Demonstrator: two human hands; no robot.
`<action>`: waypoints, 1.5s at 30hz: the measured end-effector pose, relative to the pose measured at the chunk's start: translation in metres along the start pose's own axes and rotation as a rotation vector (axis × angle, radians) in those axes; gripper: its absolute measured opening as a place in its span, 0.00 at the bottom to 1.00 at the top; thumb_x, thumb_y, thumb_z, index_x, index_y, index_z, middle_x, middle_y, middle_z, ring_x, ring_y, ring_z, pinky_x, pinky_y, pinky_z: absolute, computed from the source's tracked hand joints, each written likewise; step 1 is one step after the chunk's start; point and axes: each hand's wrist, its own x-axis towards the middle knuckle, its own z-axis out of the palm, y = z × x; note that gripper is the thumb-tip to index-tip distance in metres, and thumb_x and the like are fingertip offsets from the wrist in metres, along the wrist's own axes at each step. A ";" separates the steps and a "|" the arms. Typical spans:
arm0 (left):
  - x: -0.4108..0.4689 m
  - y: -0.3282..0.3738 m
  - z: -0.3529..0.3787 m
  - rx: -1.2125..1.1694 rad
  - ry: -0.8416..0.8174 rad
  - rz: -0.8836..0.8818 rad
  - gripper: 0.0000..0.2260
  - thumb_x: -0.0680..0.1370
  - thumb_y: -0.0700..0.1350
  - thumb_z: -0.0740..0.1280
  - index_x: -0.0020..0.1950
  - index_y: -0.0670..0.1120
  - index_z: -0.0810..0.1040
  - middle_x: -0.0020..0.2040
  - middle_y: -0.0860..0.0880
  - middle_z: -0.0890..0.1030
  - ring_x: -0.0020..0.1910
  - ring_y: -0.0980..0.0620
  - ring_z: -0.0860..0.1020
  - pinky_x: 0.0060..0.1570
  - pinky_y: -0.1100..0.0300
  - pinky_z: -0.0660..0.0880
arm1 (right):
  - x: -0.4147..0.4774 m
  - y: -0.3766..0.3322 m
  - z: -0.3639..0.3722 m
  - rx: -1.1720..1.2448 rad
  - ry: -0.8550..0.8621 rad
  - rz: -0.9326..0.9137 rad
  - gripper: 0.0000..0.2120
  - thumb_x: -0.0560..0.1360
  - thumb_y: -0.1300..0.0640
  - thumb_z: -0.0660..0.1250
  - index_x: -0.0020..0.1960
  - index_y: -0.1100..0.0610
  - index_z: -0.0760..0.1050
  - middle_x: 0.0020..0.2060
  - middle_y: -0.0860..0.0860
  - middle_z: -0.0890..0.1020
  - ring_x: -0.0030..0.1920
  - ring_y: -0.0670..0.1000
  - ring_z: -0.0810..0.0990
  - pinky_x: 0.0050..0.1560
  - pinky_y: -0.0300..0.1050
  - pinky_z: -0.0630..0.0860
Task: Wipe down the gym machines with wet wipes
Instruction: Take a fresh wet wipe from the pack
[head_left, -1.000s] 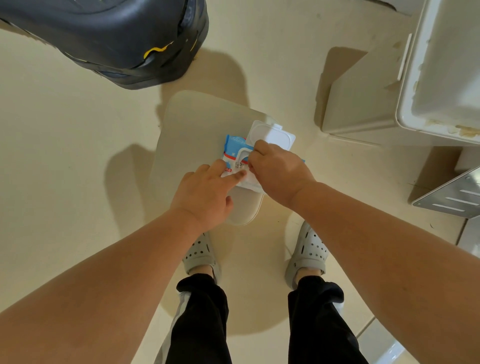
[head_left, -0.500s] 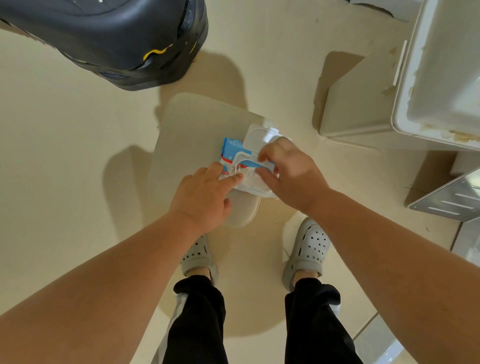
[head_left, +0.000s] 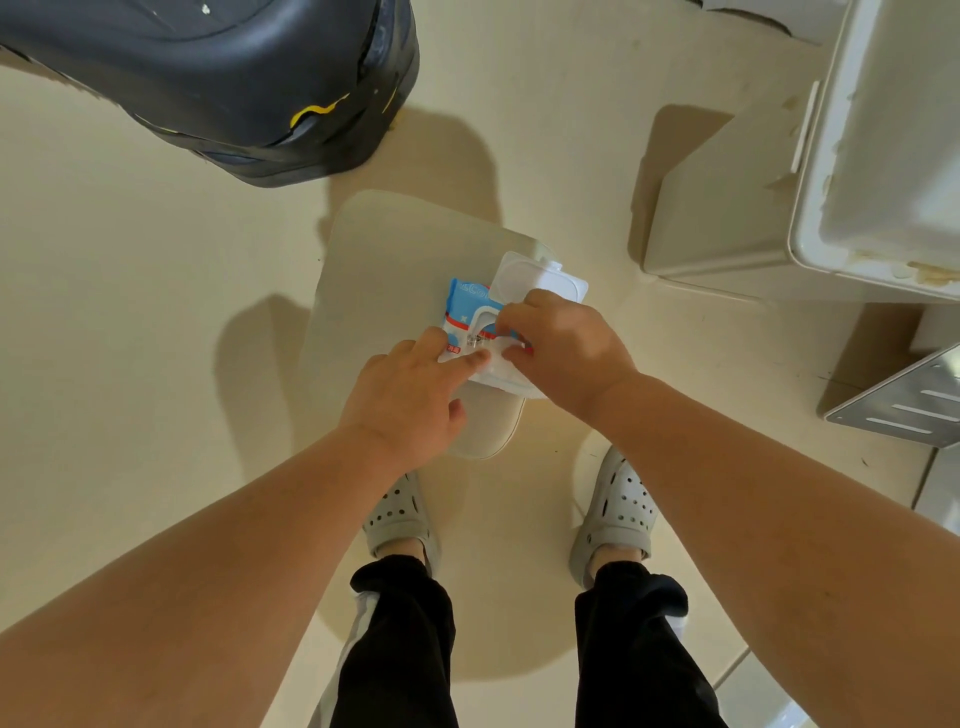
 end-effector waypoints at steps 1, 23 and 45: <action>0.001 0.001 0.000 0.001 -0.002 -0.001 0.27 0.79 0.53 0.65 0.78 0.60 0.63 0.67 0.48 0.70 0.58 0.48 0.73 0.49 0.55 0.73 | 0.000 -0.002 0.000 0.020 -0.009 -0.011 0.04 0.69 0.65 0.74 0.43 0.60 0.83 0.35 0.57 0.78 0.29 0.60 0.75 0.29 0.50 0.77; 0.007 0.010 -0.004 0.052 0.052 0.073 0.27 0.75 0.49 0.68 0.74 0.60 0.71 0.60 0.47 0.75 0.45 0.46 0.75 0.38 0.55 0.69 | -0.013 -0.012 0.003 0.294 0.083 0.359 0.12 0.70 0.49 0.77 0.50 0.53 0.82 0.42 0.46 0.74 0.41 0.48 0.73 0.42 0.46 0.75; -0.025 -0.041 0.002 -0.026 0.126 -0.075 0.23 0.68 0.42 0.73 0.63 0.47 0.79 0.55 0.43 0.78 0.38 0.40 0.76 0.32 0.54 0.73 | 0.014 -0.040 -0.022 1.955 0.148 0.780 0.06 0.81 0.56 0.65 0.45 0.55 0.72 0.43 0.54 0.80 0.46 0.54 0.80 0.53 0.54 0.79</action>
